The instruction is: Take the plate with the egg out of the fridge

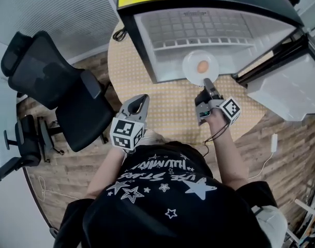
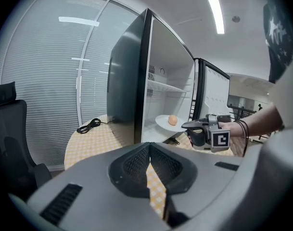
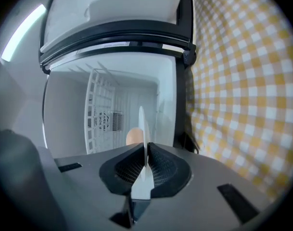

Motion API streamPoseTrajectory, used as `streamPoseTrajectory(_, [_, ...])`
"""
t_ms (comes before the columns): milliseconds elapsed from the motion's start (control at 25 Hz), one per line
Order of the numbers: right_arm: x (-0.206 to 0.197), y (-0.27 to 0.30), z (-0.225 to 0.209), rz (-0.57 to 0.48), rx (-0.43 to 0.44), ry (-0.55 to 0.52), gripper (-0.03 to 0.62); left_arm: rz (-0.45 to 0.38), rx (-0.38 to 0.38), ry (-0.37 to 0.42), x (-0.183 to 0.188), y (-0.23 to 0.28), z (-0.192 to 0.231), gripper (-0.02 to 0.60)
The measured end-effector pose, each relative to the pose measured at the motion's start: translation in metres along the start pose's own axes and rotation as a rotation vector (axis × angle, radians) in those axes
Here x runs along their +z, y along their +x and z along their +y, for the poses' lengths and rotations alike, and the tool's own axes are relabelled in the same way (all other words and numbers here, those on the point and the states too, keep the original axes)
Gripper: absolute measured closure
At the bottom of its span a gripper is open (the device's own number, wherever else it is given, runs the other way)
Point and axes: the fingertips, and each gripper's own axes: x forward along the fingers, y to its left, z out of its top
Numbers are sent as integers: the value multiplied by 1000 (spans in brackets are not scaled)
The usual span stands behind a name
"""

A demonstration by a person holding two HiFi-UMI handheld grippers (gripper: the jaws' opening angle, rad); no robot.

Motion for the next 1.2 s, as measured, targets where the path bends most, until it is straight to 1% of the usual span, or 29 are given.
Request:
streamPoseTrajectory(120, [-4, -15, 18, -42, 29, -9, 556, -5, -39, 17, -1, -11, -2, 575])
streamPoseTrajectory(240, [-12, -37, 28, -103, 38, 12, 556, -19, -85, 46, 2, -22, -5, 575])
streamPoseTrajectory(360, [-21, -60, 30, -154, 25, 12, 556, -48, -127, 64, 9, -33, -5, 575])
streamPoseTrajectory(680, [-60, -117, 40, -229, -3, -7, 556, -109, -215, 86, 15, -66, -11, 575])
streamPoseTrajectory(840, [-86, -143, 48, -258, -8, -8, 556, -126, -256, 89, 12, -86, -13, 575])
streamPoseTrajectory(1000, [-116, -175, 53, -289, -16, -14, 556, -126, -302, 87, 2, -108, -17, 575])
streamPoseTrajectory(1200, [-161, -223, 50, -350, -30, -10, 556, -113, -396, 103, -22, -141, -27, 575])
